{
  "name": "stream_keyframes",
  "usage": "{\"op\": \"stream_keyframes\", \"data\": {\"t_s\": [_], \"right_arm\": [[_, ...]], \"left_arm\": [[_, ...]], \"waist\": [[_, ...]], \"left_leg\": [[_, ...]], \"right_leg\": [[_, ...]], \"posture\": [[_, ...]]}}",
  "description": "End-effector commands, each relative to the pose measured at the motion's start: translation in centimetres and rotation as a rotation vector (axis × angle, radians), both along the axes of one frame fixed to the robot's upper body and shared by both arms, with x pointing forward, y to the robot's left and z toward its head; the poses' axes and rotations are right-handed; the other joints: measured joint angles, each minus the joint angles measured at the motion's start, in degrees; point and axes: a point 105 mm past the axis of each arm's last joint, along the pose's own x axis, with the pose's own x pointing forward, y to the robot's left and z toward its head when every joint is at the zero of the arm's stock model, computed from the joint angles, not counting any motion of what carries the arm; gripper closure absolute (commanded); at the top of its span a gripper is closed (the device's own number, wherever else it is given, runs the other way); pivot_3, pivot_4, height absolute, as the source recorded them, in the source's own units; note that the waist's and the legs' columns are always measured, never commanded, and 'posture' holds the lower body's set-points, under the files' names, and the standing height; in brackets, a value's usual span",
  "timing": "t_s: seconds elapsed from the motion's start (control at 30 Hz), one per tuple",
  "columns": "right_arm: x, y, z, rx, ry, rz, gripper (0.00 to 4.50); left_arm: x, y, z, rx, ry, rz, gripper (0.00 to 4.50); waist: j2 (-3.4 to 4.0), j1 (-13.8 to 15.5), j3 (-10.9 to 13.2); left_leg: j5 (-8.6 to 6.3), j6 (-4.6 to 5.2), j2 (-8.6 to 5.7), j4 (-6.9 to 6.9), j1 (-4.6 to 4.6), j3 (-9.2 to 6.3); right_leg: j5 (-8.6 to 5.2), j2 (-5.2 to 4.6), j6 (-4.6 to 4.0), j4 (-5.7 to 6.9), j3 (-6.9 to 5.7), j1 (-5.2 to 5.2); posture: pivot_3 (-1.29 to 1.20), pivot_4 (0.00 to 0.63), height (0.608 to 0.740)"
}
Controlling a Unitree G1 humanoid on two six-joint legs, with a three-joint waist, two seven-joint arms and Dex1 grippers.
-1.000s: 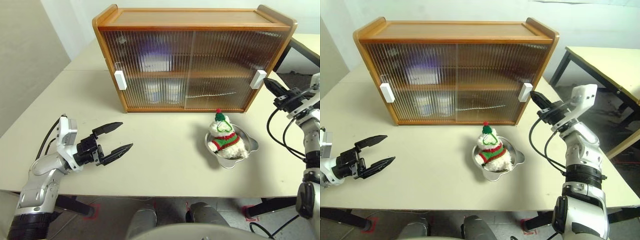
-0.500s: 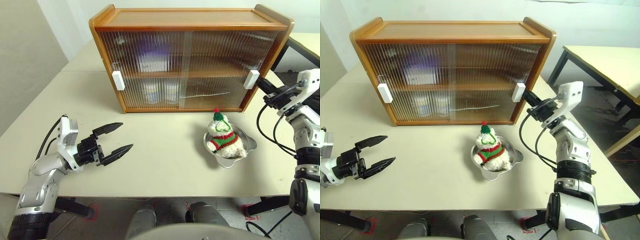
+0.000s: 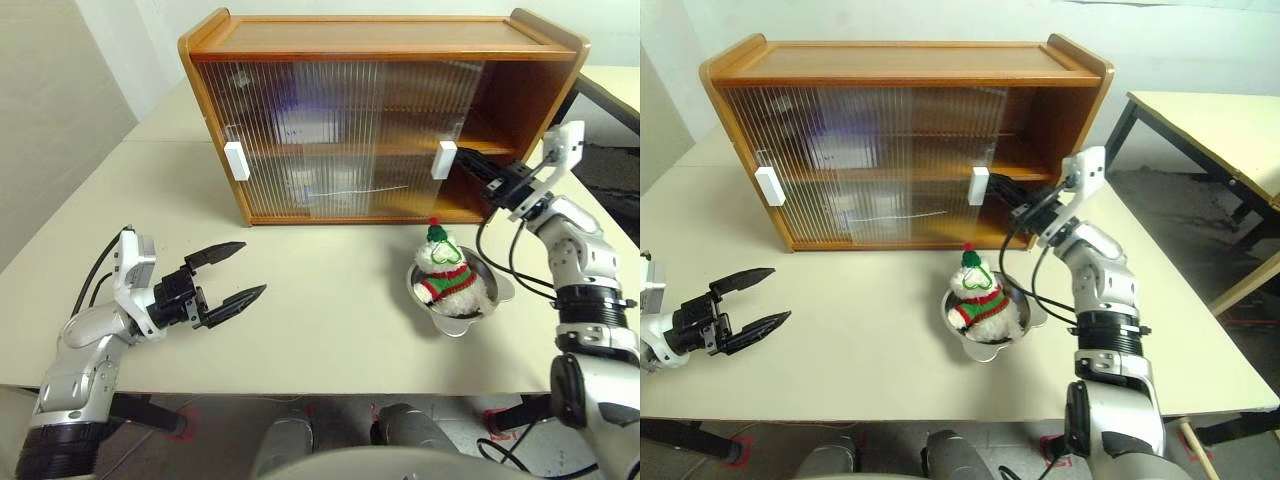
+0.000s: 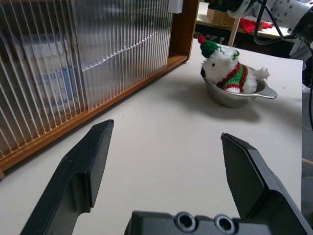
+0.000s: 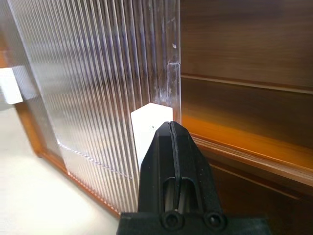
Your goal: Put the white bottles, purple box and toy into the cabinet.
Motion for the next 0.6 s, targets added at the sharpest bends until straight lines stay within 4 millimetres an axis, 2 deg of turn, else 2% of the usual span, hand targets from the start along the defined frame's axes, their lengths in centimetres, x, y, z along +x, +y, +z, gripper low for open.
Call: {"op": "stream_keyframes", "data": {"t_s": [0.03, 0.2, 0.4, 0.6], "right_arm": [[0.0, 3.0, 0.5, 0.010, -0.002, 0.088, 4.48], [-0.2, 4.7, 0.5, 0.023, 0.005, 0.138, 4.48], [-0.4, 6.5, 0.6, 0.045, 0.010, 0.188, 4.48], [-0.7, 7.4, 0.6, 0.051, 0.014, 0.212, 4.48]], "left_arm": [[0.2, -0.9, 1.2, -0.073, -0.045, -0.018, 0.00], [0.3, -1.3, 1.7, -0.171, -0.063, -0.010, 0.00], [0.8, -2.3, 2.4, -0.200, -0.131, -0.015, 0.00], [1.4, -3.1, 2.9, -0.221, -0.157, -0.017, 0.00]], "waist": [[-0.01, 0.0, 0.0], [0.02, 0.8, 0.0], [0.02, 1.2, 0.0], [0.01, 1.3, 0.0]], "left_leg": [[0.00, 0.00, 0.05, -0.01, -0.01, 0.02], [0.00, -0.01, 0.14, -0.04, 0.00, 0.01], [0.02, -0.03, 0.20, -0.03, 0.04, 0.01], [0.03, -0.04, 0.19, 0.03, 0.05, 0.02]], "right_leg": [[0.03, 0.01, -0.04, 0.00, 0.00, -0.02], [0.04, 0.08, -0.10, -0.01, -0.04, -0.02], [0.07, 0.15, -0.13, 0.00, -0.07, 0.00], [0.10, 0.22, -0.09, 0.00, -0.06, 0.05]], "posture": [[-0.05, 0.000, 0.740], [-0.04, 0.000, 0.740], [-0.04, 0.000, 0.740], [-0.04, 0.000, 0.740]]}}
